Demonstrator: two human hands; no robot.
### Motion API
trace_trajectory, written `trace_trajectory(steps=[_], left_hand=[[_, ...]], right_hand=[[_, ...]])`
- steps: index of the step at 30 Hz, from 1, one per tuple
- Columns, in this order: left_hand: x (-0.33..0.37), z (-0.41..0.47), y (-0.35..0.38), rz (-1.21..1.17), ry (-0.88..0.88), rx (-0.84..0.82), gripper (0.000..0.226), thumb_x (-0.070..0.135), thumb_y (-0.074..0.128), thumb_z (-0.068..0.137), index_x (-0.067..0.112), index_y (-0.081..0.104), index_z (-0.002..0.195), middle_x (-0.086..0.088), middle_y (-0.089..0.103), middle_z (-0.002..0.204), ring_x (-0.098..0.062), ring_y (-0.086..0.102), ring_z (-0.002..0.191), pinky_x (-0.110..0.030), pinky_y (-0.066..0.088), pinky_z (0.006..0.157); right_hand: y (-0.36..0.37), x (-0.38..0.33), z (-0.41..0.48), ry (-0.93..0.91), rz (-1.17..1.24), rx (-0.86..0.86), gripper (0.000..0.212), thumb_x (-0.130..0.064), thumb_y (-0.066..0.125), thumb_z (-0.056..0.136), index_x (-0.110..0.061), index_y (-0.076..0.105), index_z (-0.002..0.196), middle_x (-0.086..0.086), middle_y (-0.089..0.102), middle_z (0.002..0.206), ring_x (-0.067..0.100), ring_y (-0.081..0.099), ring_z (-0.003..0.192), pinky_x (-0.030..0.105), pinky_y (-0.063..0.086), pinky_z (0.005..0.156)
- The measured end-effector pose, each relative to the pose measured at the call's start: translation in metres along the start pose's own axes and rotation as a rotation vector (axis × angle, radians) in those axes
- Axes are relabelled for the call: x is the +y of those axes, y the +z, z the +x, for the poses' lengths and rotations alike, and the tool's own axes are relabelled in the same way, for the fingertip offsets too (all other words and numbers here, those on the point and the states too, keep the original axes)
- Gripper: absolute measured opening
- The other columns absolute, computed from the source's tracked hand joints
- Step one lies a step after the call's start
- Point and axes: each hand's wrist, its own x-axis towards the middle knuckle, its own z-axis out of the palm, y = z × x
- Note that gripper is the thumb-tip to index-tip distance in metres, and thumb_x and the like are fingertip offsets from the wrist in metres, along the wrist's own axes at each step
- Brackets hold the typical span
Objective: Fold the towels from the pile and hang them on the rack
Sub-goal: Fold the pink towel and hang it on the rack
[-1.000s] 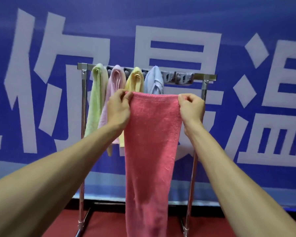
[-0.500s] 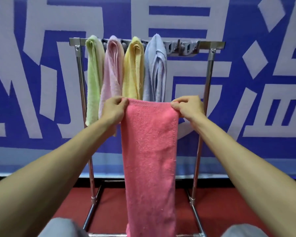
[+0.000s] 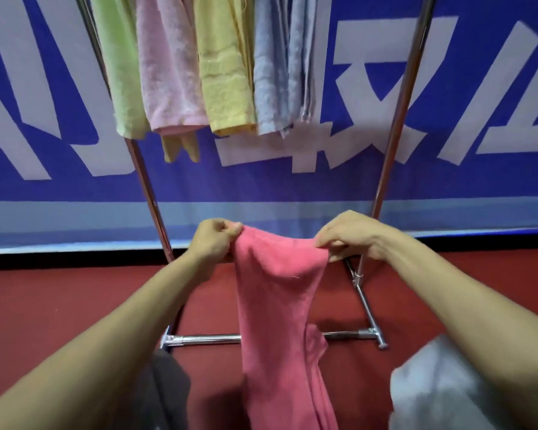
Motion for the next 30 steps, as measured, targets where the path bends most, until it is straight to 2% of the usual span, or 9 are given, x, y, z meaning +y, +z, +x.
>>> trace_trajectory(steps=[4, 6, 9, 11, 14, 19, 21, 26, 30], left_hand=[[-0.022, -0.007, 0.012, -0.369, -0.213, 0.052, 0.029, 0.016, 0.050, 0.097, 0.010, 0.052, 0.069, -0.008, 0.047, 0.062, -0.016, 0.044, 0.054, -0.018, 0.046, 0.040], [-0.019, -0.009, 0.018, -0.428, -0.222, 0.032, 0.027, 0.016, 0.050, 0.098, 0.008, 0.056, 0.072, -0.007, 0.051, 0.061, -0.015, 0.048, 0.052, -0.020, 0.049, 0.040], [-0.009, -0.015, 0.021, -0.522, -0.222, 0.007, 0.023, 0.015, 0.051, 0.096, 0.006, 0.058, 0.076, -0.009, 0.055, 0.066, -0.016, 0.052, 0.057, -0.024, 0.055, 0.045], [-0.006, -0.020, 0.020, -0.594, -0.234, 0.004, 0.020, 0.013, 0.053, 0.095, 0.004, 0.060, 0.079, -0.012, 0.059, 0.074, -0.019, 0.055, 0.066, -0.030, 0.058, 0.055], [-0.003, -0.029, 0.024, -0.650, -0.208, -0.021, 0.015, 0.009, 0.056, 0.092, 0.001, 0.064, 0.082, -0.009, 0.067, 0.067, -0.015, 0.063, 0.058, -0.035, 0.059, 0.067], [-0.002, -0.046, 0.037, -0.557, -0.144, -0.045, 0.011, 0.006, 0.061, 0.089, -0.002, 0.067, 0.090, -0.009, 0.069, 0.072, -0.012, 0.066, 0.059, -0.025, 0.059, 0.058], [-0.004, -0.046, 0.043, -0.499, -0.119, -0.032, 0.009, 0.006, 0.064, 0.087, -0.001, 0.069, 0.089, -0.011, 0.068, 0.079, -0.014, 0.064, 0.064, -0.024, 0.057, 0.060], [-0.008, -0.045, 0.057, -0.432, -0.077, -0.023, 0.015, 0.005, 0.071, 0.080, -0.002, 0.071, 0.094, -0.018, 0.070, 0.092, -0.025, 0.061, 0.082, -0.038, 0.051, 0.083], [-0.011, -0.049, 0.064, -0.352, -0.014, -0.030, 0.025, -0.006, 0.074, 0.073, 0.003, 0.070, 0.096, -0.014, 0.073, 0.086, -0.020, 0.067, 0.078, -0.026, 0.055, 0.072]], right_hand=[[0.010, 0.010, 0.012, -0.044, 0.378, -0.074, 0.009, -0.005, 0.070, 0.079, -0.009, 0.065, 0.073, -0.002, 0.054, 0.052, 0.010, 0.054, 0.053, 0.028, 0.054, 0.068], [0.017, 0.007, 0.017, -0.096, 0.516, -0.074, 0.002, -0.005, 0.068, 0.081, -0.007, 0.067, 0.081, -0.003, 0.058, 0.052, 0.010, 0.057, 0.056, 0.028, 0.056, 0.070], [0.027, 0.003, 0.020, -0.100, 0.660, -0.067, 0.004, -0.004, 0.067, 0.082, -0.006, 0.067, 0.086, 0.006, 0.065, 0.070, 0.017, 0.063, 0.066, 0.029, 0.059, 0.068], [0.032, 0.005, 0.019, -0.090, 0.675, -0.049, 0.009, -0.005, 0.067, 0.081, -0.007, 0.065, 0.090, 0.010, 0.064, 0.077, 0.019, 0.063, 0.068, 0.027, 0.058, 0.062], [0.036, 0.010, 0.014, -0.113, 0.626, -0.018, 0.005, -0.003, 0.067, 0.081, -0.006, 0.068, 0.085, 0.010, 0.062, 0.077, 0.018, 0.062, 0.066, 0.028, 0.059, 0.063], [0.039, 0.014, 0.005, -0.131, 0.482, 0.031, 0.010, -0.001, 0.068, 0.080, 0.000, 0.070, 0.090, 0.012, 0.062, 0.077, 0.018, 0.063, 0.065, 0.036, 0.060, 0.075], [0.042, 0.012, 0.003, -0.126, 0.489, 0.038, 0.006, -0.001, 0.067, 0.081, -0.001, 0.070, 0.086, 0.011, 0.062, 0.075, 0.018, 0.063, 0.063, 0.035, 0.060, 0.074], [0.047, 0.012, 0.003, -0.150, 0.526, 0.013, 0.006, 0.003, 0.065, 0.083, 0.000, 0.069, 0.080, 0.011, 0.066, 0.072, 0.014, 0.066, 0.061, 0.028, 0.060, 0.065], [0.047, 0.020, 0.001, -0.155, 0.534, 0.038, 0.005, 0.002, 0.067, 0.082, -0.001, 0.069, 0.079, 0.009, 0.069, 0.066, 0.011, 0.068, 0.057, 0.025, 0.058, 0.058]])
